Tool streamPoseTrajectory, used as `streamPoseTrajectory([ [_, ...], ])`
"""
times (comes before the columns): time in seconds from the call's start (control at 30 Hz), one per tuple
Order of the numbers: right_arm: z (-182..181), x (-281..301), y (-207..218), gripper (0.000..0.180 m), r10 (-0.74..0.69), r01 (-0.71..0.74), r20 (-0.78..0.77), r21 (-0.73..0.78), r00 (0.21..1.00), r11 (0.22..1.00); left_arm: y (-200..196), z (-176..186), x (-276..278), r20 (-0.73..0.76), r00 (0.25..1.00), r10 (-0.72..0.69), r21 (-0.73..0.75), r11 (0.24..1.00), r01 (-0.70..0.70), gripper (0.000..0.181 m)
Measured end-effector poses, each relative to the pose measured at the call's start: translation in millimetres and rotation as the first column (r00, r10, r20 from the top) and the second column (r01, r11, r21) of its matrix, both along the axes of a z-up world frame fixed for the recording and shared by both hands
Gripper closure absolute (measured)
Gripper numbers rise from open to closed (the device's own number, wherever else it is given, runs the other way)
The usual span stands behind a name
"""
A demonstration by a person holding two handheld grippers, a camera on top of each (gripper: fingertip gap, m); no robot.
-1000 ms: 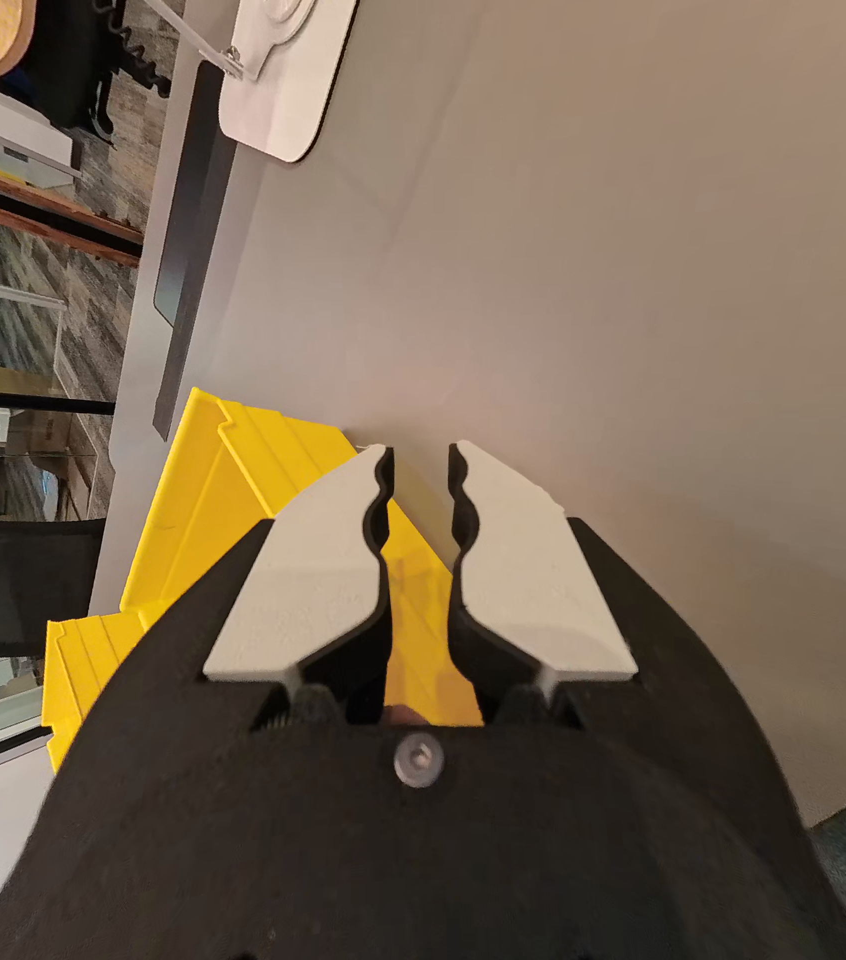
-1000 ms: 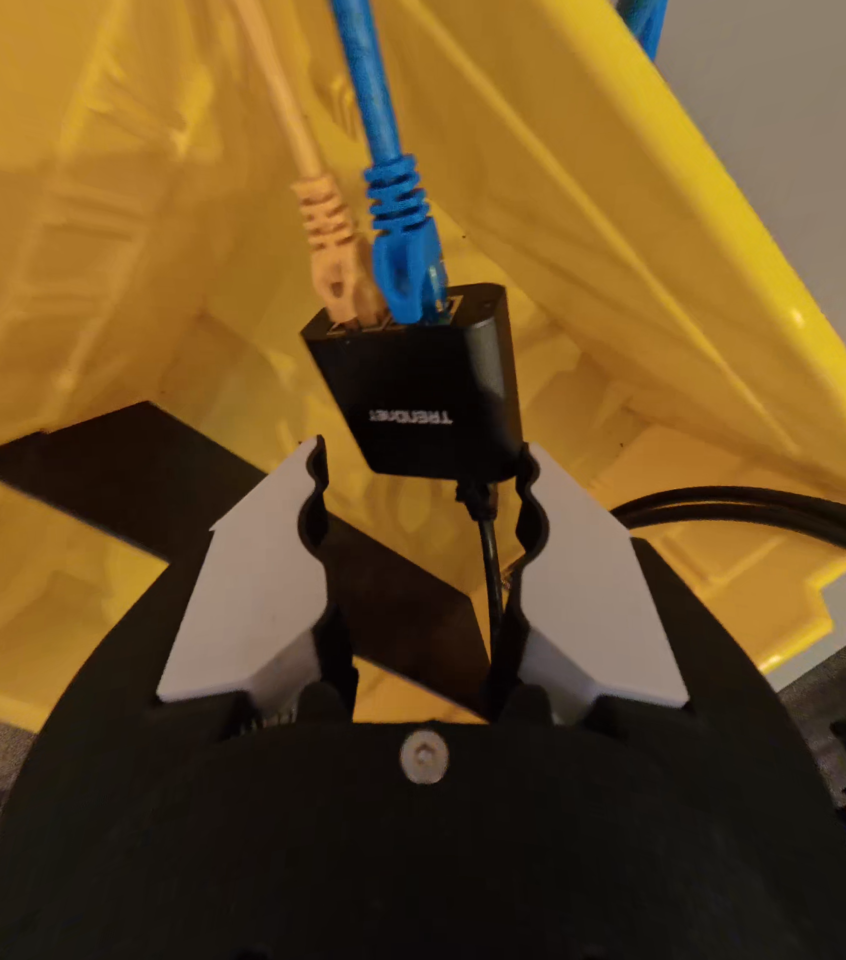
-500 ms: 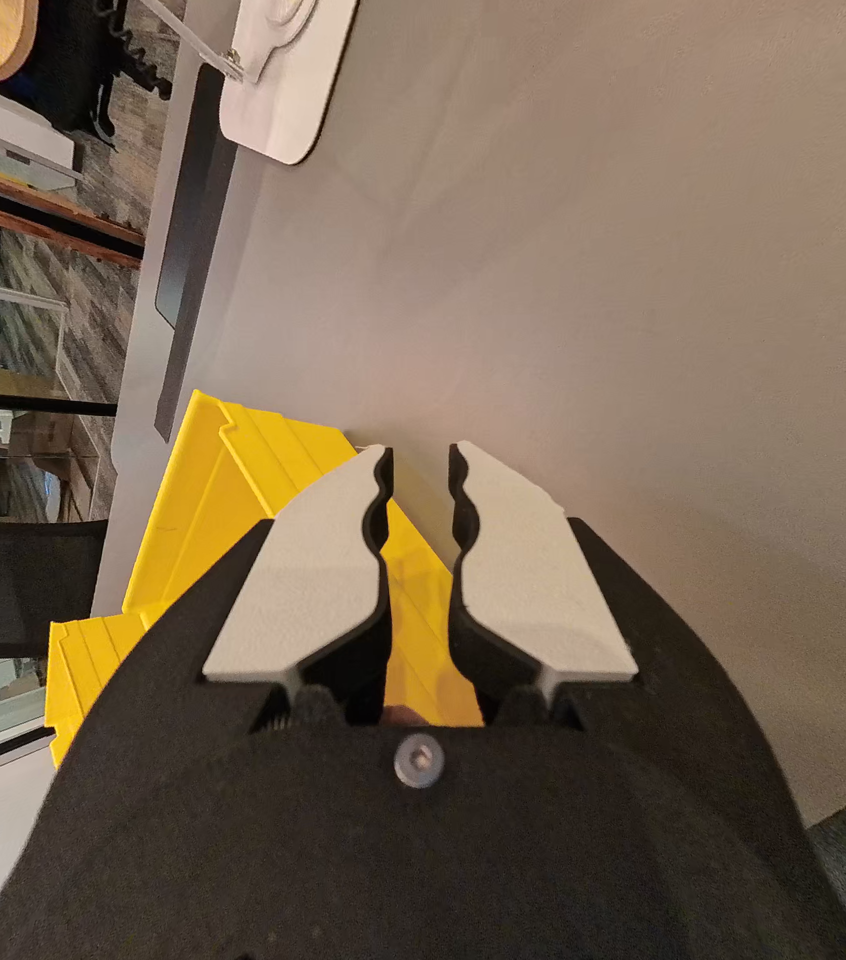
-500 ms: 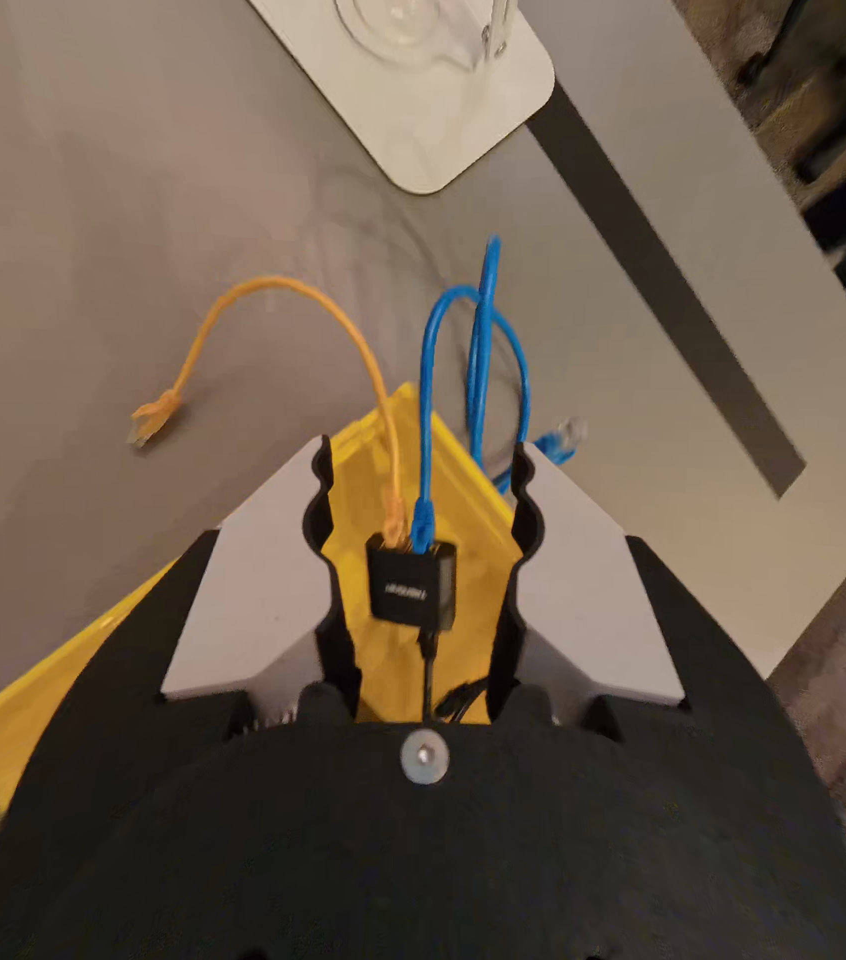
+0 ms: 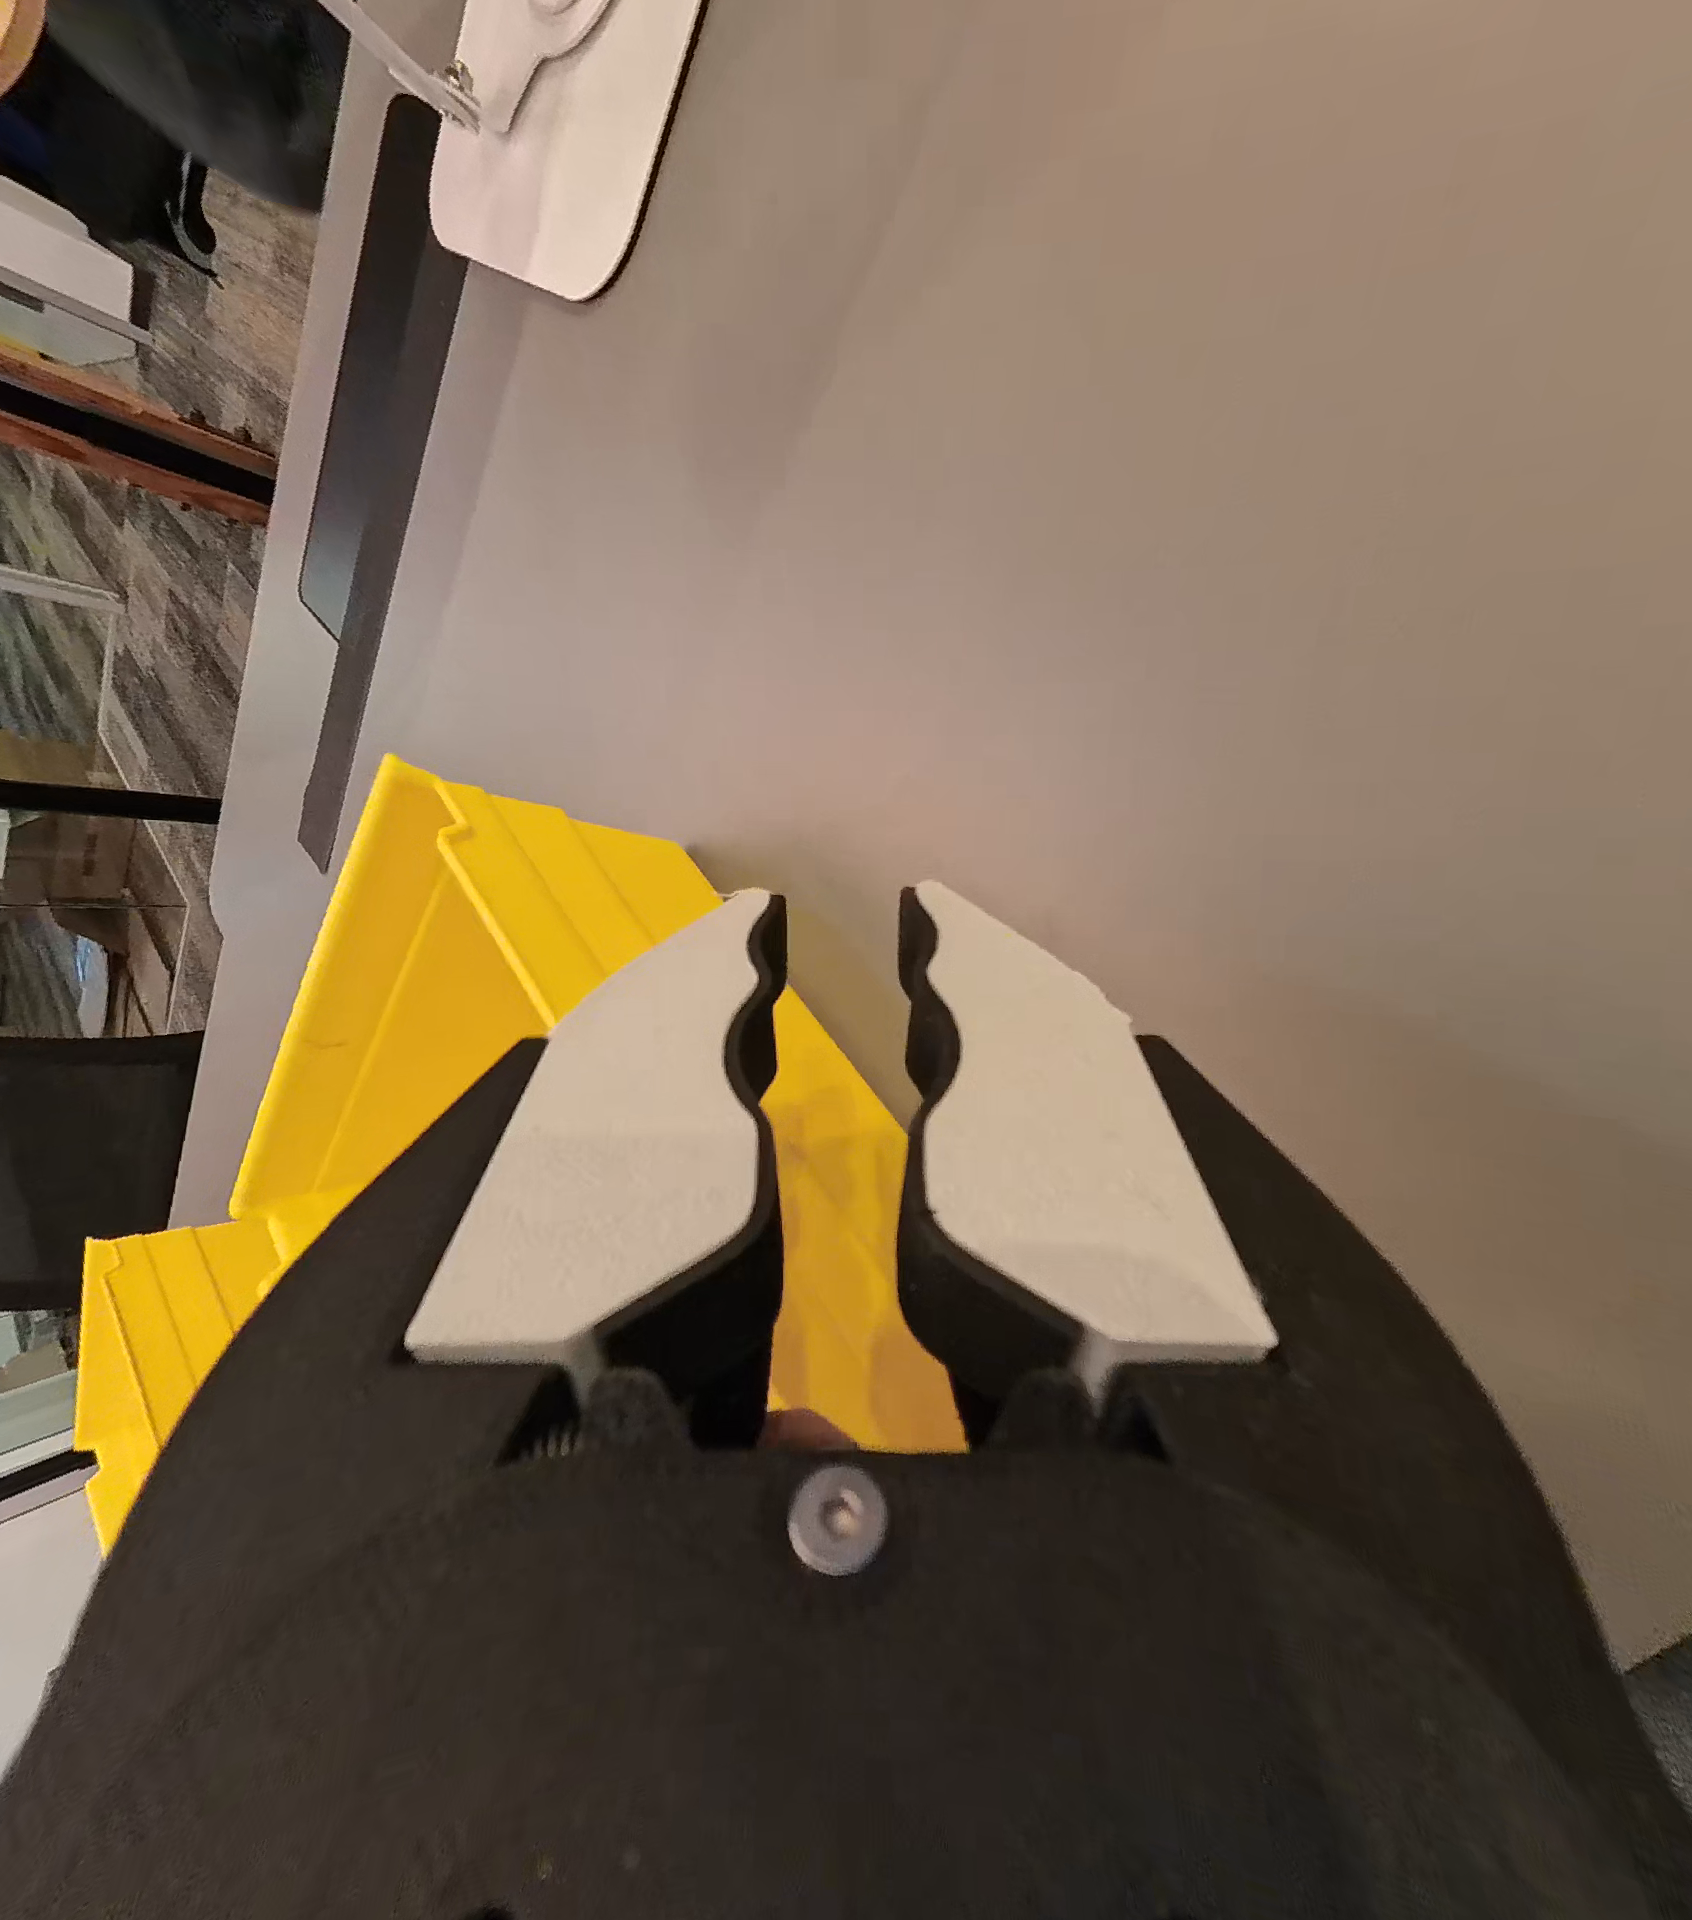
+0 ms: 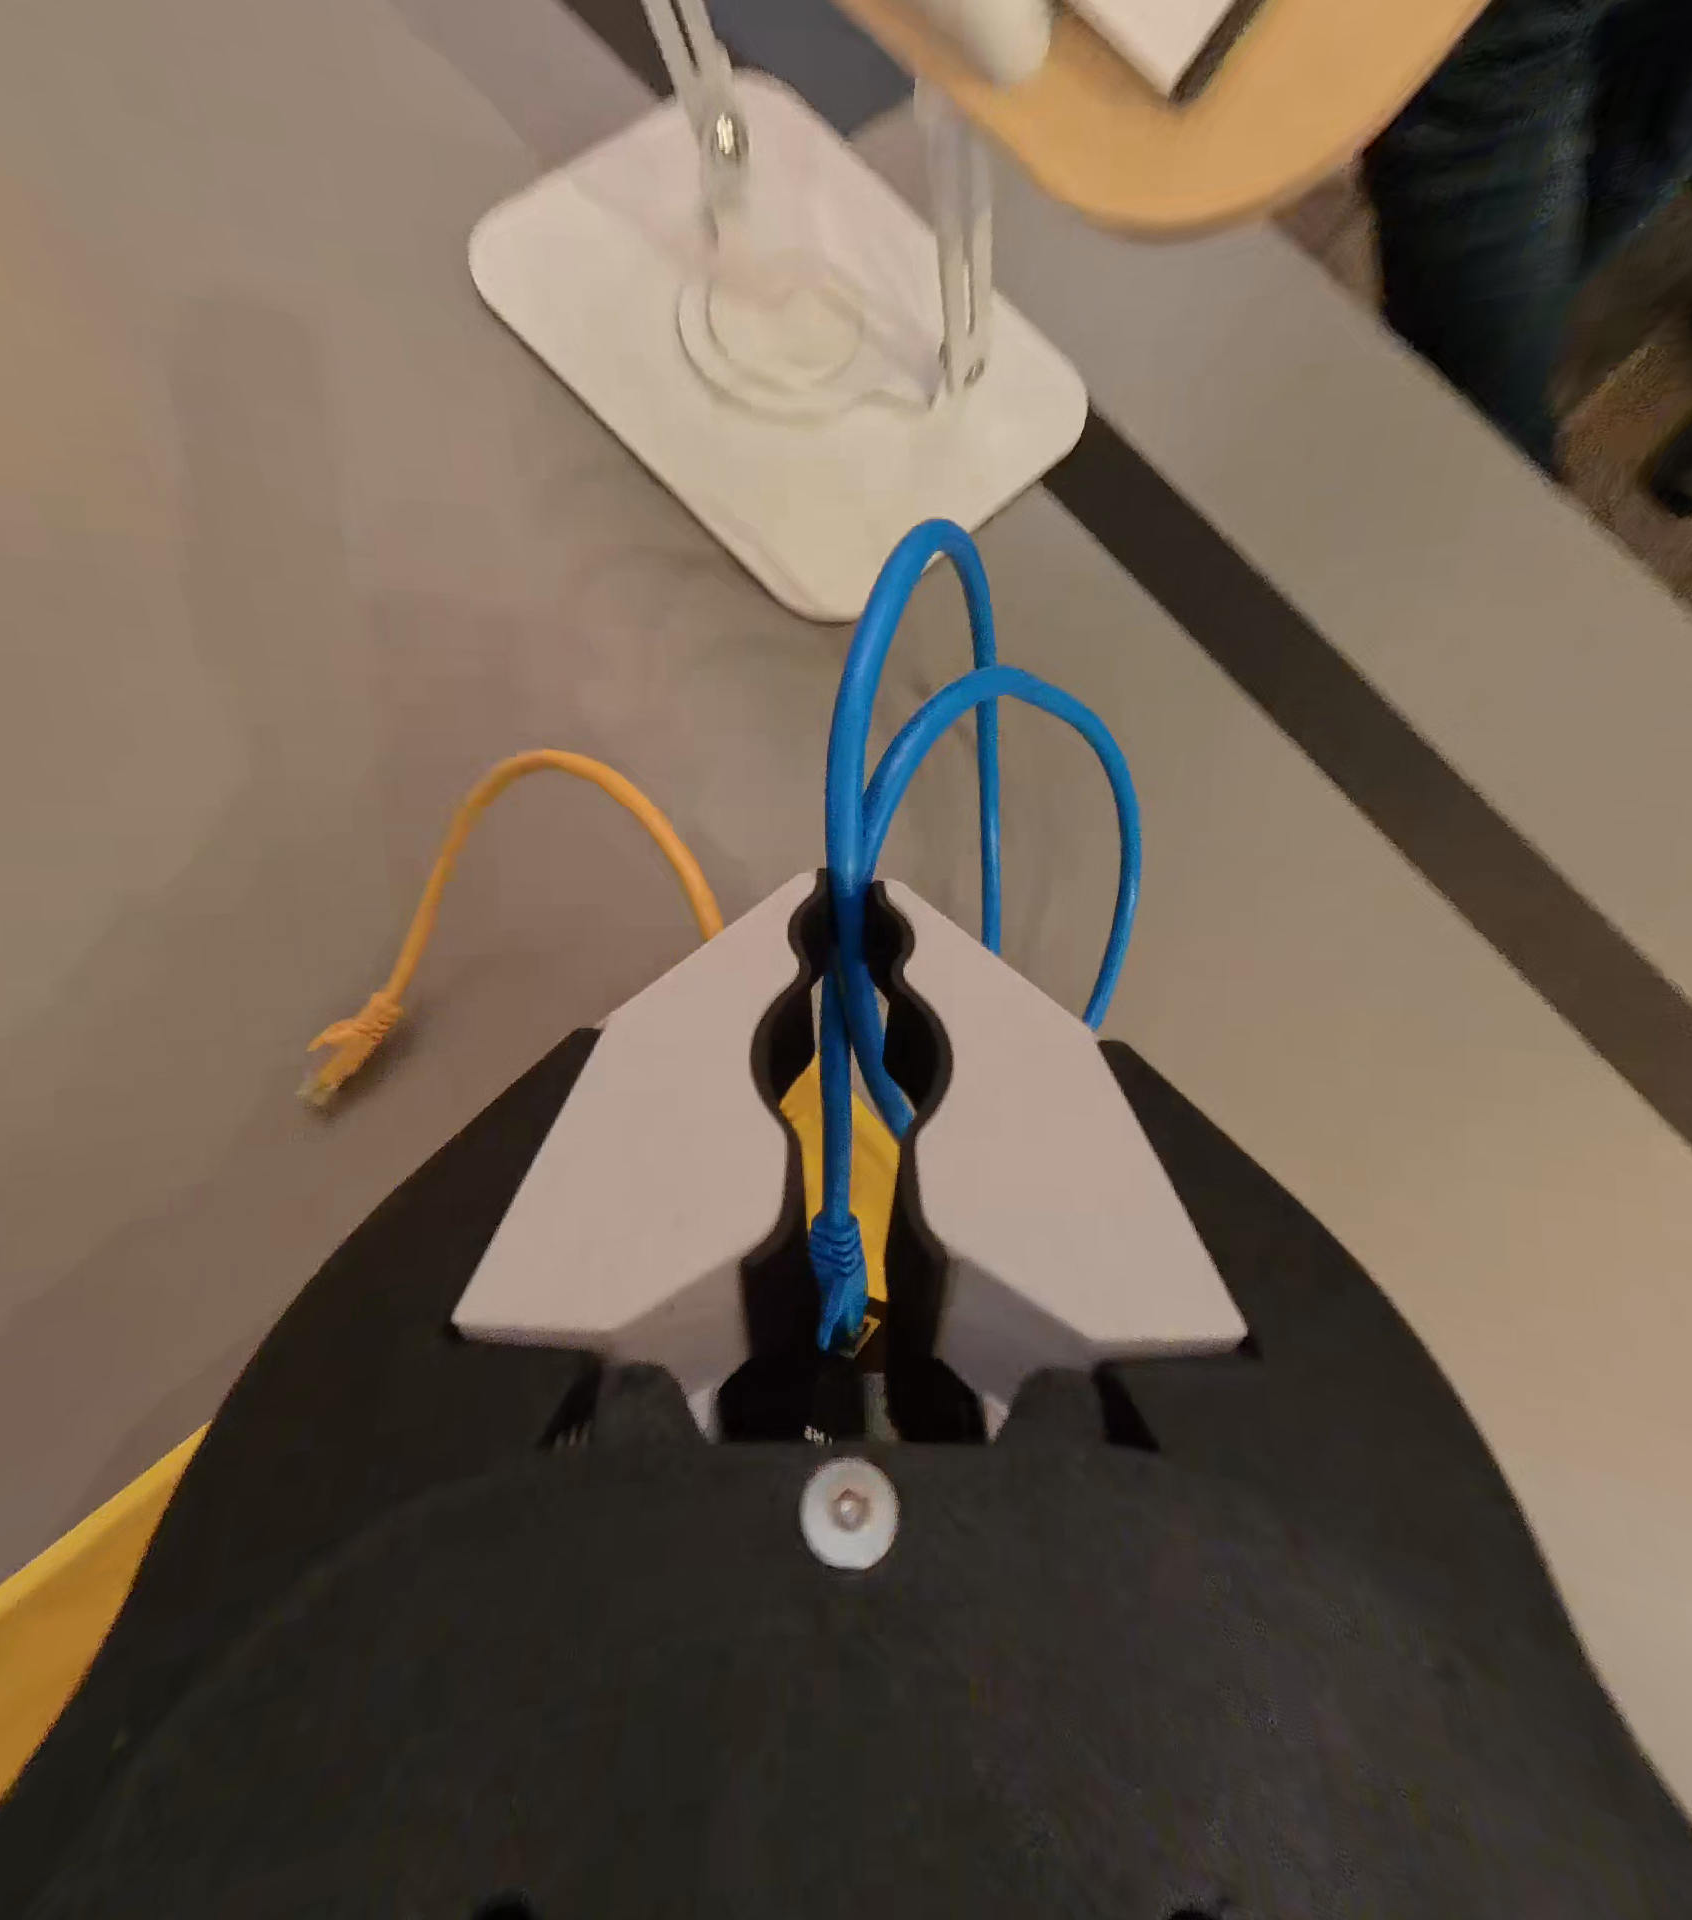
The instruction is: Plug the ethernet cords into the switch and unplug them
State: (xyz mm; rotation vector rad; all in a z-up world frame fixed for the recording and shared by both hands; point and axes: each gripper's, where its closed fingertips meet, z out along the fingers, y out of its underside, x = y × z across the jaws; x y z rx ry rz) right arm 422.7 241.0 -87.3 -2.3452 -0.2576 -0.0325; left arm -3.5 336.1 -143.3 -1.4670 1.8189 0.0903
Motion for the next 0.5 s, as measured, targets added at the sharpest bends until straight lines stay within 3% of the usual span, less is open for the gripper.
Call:
streamPoseTrajectory([
  [0.23, 63, -17, -24, 0.176, 0.02, -0.023, 0.011, 0.275, 1.0, 0.961, 1, 3, -1, 0.009, 1.0, 0.009, 0.002, 1.0, -0.009, 0.16],
  [0.33, 68, -22, -40, 0.176, 0.005, -0.018, 0.042, 0.298, 0.999, 0.954, 0, 3, 0, 0.006, 1.0, 0.005, 0.004, 1.0, -0.005, 0.16],
  [0.5, 58, -36, -62, 0.176, 0.015, -0.002, -0.04, 0.309, 0.999, 0.951, -1, 4, 0, 0.008, 1.0, 0.001, 0.009, 1.0, -0.001, 0.16],
])
